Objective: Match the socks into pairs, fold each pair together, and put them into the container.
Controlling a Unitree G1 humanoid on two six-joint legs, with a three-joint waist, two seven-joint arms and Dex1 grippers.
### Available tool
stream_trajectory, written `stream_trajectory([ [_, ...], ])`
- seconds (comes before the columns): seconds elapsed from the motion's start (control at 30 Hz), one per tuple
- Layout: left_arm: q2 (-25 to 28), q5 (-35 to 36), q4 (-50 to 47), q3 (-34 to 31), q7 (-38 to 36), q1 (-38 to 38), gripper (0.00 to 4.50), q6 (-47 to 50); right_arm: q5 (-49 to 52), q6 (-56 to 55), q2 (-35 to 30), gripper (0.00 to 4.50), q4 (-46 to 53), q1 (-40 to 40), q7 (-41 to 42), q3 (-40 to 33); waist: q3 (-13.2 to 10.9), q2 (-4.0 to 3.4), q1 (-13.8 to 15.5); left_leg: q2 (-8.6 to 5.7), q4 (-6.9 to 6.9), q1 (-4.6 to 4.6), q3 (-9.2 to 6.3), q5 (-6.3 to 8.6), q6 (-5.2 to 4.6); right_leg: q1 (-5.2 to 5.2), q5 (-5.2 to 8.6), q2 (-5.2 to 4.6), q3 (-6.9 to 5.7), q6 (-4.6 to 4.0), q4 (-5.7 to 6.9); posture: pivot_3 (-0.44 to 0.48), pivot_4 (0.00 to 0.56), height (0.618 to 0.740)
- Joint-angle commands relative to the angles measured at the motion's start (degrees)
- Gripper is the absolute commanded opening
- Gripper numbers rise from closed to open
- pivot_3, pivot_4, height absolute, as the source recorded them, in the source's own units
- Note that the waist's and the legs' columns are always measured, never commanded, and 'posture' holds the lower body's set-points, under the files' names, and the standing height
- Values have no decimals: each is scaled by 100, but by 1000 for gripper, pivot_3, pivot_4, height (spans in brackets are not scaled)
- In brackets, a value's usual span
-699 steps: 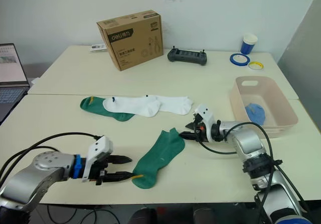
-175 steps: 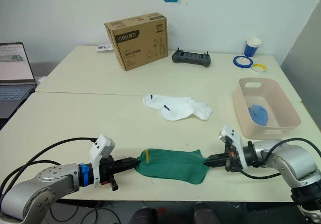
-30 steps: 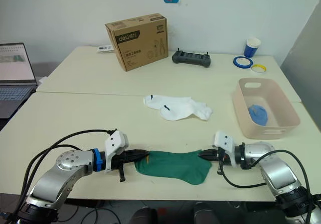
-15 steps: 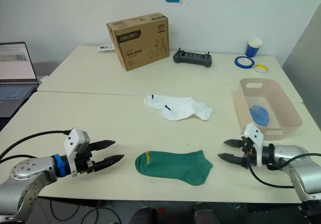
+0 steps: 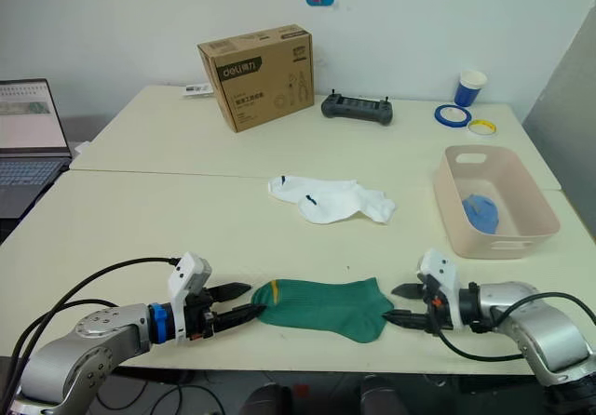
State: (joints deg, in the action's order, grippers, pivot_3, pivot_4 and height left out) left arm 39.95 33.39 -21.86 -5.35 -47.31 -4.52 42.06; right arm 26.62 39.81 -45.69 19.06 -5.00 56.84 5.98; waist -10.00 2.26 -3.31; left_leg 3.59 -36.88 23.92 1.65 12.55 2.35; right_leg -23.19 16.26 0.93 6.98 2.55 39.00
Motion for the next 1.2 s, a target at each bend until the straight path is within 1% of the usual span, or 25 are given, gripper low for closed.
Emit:
stream_trajectory([
  [0.03, -5, -21, -146, 144, 18, -67, 3484, 19, -71, -103, 55, 3022, 132, -78, 53, 205, 0, 0, 0, 0, -1, 0, 1, 0, 0, 0, 0, 0, 1, 0, 0, 0, 150, 740],
  [0.13, -54, -65, -178, 291, 74, -36, 3484, -9, -141, -160, 151, 3022, 193, -148, 115, 461, 1, 0, -1, 0, -1, -2, 1, 0, 0, 0, 0, 0, 0, 0, -1, 0, 150, 740],
  [0.23, -92, -128, -161, 360, 85, 5, 3484, -90, -382, -460, 201, 3022, 140, -190, 124, 706, 3, 1, 0, 0, 0, -5, -1, 0, 0, -1, 0, 0, -2, 0, -1, 0, 150, 740],
  [0.27, -92, -153, -140, 372, 90, 22, 3308, -105, -531, -675, 237, 2844, 68, -207, 99, 765, 3, 1, -1, 0, 0, -6, -1, 0, 0, -1, 1, 0, -2, -1, -1, 0, 150, 740],
  [0.33, -72, -105, -159, 363, 65, 6, 2906, -75, -656, -892, 264, 2433, -42, -225, 115, 798, 3, 1, -1, 0, -1, -7, -1, 0, 0, -2, 0, 0, -2, -1, -2, 0, 150, 740],
  [0.4, -37, -80, -180, 346, 36, -44, 2301, -68, -725, -1032, 294, 1779, -158, -243, 101, 755, 3, 1, 0, 0, -1, -6, 0, 0, 0, -2, 0, 0, -1, -1, -1, 0, 150, 740],
  [0.53, -17, -111, -161, 327, 19, -113, 931, -103, -754, -1200, 315, 261, -241, -230, 193, 718, 3, 1, 0, 1, 2, -4, 0, 0, 0, 0, 1, 0, -2, -2, -1, 0, 150, 740],
  [0.57, -19, -111, -162, 326, 16, -117, 626, -105, -737, -1201, 321, 0, -244, -228, 212, 711, 3, 1, 1, 1, 2, -4, 0, 0, 0, 0, 1, 0, -1, -2, -1, 0, 150, 740],
  [0.6, -25, -108, -166, 323, 18, -126, 263, -101, -728, -1209, 321, 0, -241, -229, 238, 710, 3, 1, 0, 1, 2, -4, 0, 0, 0, 0, 1, 0, -2, -2, -1, 0, 150, 740],
  [0.63, -92, -58, -258, 327, 100, -139, 25, -35, -644, -1152, 331, 0, -255, -267, 278, 656, 3, 1, 0, 1, 2, -4, 0, 0, 0, 0, 1, 0, -2, -2, -1, 0, 150, 740],
  [0.77, -291, 152, -606, 466, 359, -165, 25, 343, -521, -1109, 200, 0, -484, -427, 536, 490, 3, 2, -1, -1, -3, -4, 2, 0, 0, 1, 0, -2, 2, -1, -2, 0, 150, 740],
  [0.93, -647, 365, -748, 443, 765, -58, 25, 699, -535, -1184, -34, 0, -911, -725, 964, 427, 3, 2, 1, -1, -3, -4, 1, 0, 0, 4, 0, 0, 1, 0, -1, 0, 150, 740],
  [1.0, -670, 250, -781, 534, 846, -117, 25, 670, -599, -1255, -80, 0, -1099, -850, 1122, 496, 3, 2, 1, -1, -3, -4, -1, 0, 0, 4, 0, 1, -1, 0, 1, 0, 150, 740],
  [1.1, -742, 262, -780, 497, 1020, -138, 25, 695, -659, -1308, -68, 0, -1267, -925, 1213, 540, 3, 2, 1, -1, -2, -4, -2, 0, 0, 5, 0, 2, -2, 1, 1, 0, 150, 740],
  [1.2, -736, 131, -747, 490, 1033, -125, 25, 463, -690, -1328, -66, 0, -1326, -916, 1272, 558, 3, 2, 3, -2, -3, -3, -1, 0, 0, 5, -1, 1, 0, 1, 0, 0, 150, 740],
])
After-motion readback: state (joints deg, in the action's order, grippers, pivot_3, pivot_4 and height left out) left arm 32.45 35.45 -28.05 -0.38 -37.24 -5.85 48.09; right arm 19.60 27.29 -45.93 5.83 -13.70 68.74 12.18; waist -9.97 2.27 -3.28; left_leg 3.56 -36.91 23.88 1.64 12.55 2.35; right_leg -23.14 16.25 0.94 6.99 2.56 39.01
